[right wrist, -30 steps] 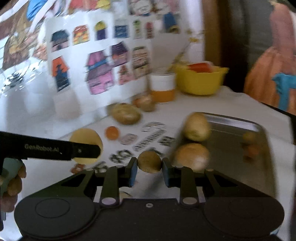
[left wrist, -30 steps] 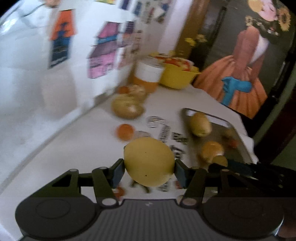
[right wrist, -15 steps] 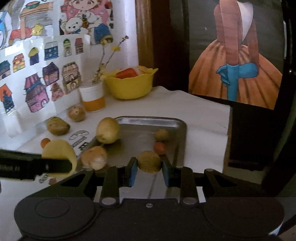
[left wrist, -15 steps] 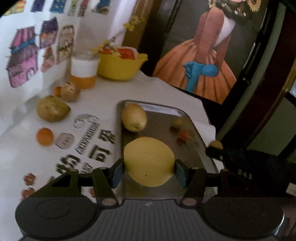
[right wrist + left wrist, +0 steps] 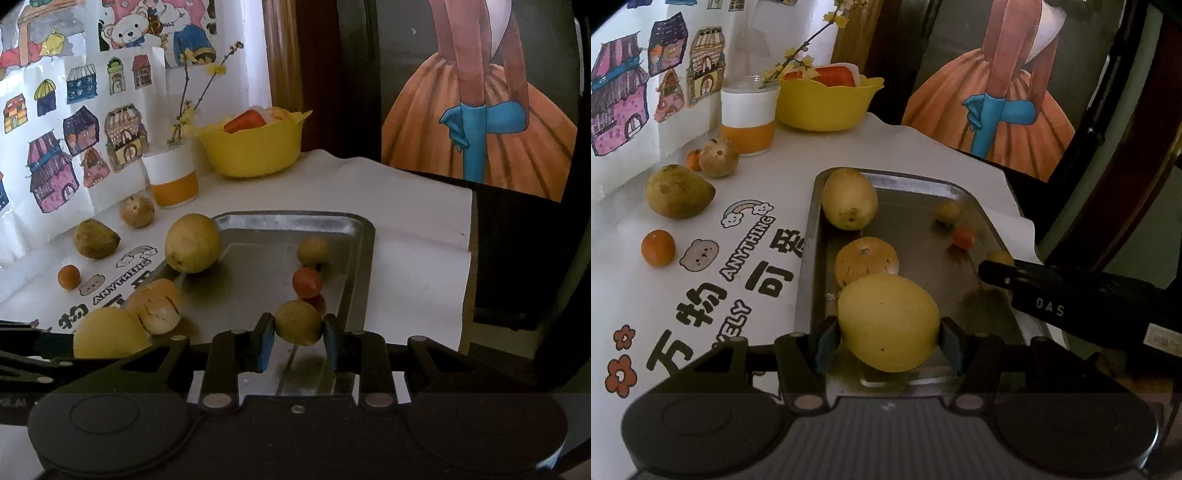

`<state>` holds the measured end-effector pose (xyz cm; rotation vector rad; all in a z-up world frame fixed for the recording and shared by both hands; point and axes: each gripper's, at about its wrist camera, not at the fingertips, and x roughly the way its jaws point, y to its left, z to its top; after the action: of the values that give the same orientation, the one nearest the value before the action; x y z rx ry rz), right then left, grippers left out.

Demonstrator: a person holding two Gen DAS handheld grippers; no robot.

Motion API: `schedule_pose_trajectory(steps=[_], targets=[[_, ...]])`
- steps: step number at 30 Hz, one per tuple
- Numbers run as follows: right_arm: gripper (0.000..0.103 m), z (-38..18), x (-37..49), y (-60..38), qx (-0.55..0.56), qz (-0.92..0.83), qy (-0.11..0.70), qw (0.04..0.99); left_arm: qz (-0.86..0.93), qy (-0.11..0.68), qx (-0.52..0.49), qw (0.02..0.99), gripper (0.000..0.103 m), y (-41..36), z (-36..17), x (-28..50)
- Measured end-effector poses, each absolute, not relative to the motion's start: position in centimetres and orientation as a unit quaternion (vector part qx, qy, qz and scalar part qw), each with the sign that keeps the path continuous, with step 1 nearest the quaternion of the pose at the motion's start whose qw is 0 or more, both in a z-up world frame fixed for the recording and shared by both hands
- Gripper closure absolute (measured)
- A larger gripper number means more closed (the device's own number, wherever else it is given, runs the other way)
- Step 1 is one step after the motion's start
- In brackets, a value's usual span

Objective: Organize fruits
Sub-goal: 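Drop the lemon into the metal tray with the left tool while the right tool drops the potato, then move both tools back from the tray toward the fruit row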

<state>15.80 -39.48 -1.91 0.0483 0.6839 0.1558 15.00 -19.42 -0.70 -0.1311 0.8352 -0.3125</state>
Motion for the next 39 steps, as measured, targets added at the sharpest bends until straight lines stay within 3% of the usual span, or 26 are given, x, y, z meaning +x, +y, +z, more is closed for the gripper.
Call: schedule_pose_trajectory(steps=[19,23,25,27,30,35,39], targets=[[0.07,-2.6,16.1,-38.4,0.003,0.079,0.343,0.936,-0.145,0.414,-0.057,0.897,0.04,-19.3,-1.0,15.2],[0.059,-1.9,15.5,-38.6,0.007,0.079,0.337,0.938,-0.149,0.423,-0.061,0.892,0.031,-19.0,-1.0,15.0],[0.05,-1.2,14.9,-38.6,0.009,0.079,0.328,0.941,-0.157,0.427,-0.066,0.888,0.027,-18.9,-0.9,14.7],[0.032,-0.4,14.0,-38.7,0.008,0.073,0.314,0.946,-0.166,0.43,-0.067,0.885,0.023,-18.7,-0.7,14.3],[0.021,1.1,12.5,-38.9,0.002,0.066,0.297,0.953,-0.173,0.422,-0.065,0.888,0.016,-18.2,0.0,13.3],[0.005,3.5,9.5,-39.2,0.011,0.044,0.271,0.961,-0.179,0.412,-0.068,0.891,0.008,-16.5,1.3,11.6],[0.001,5.1,6.3,-39.0,0.018,0.028,0.258,0.966,-0.17,0.398,-0.063,0.899,0.002,-14.5,2.4,9.7]])
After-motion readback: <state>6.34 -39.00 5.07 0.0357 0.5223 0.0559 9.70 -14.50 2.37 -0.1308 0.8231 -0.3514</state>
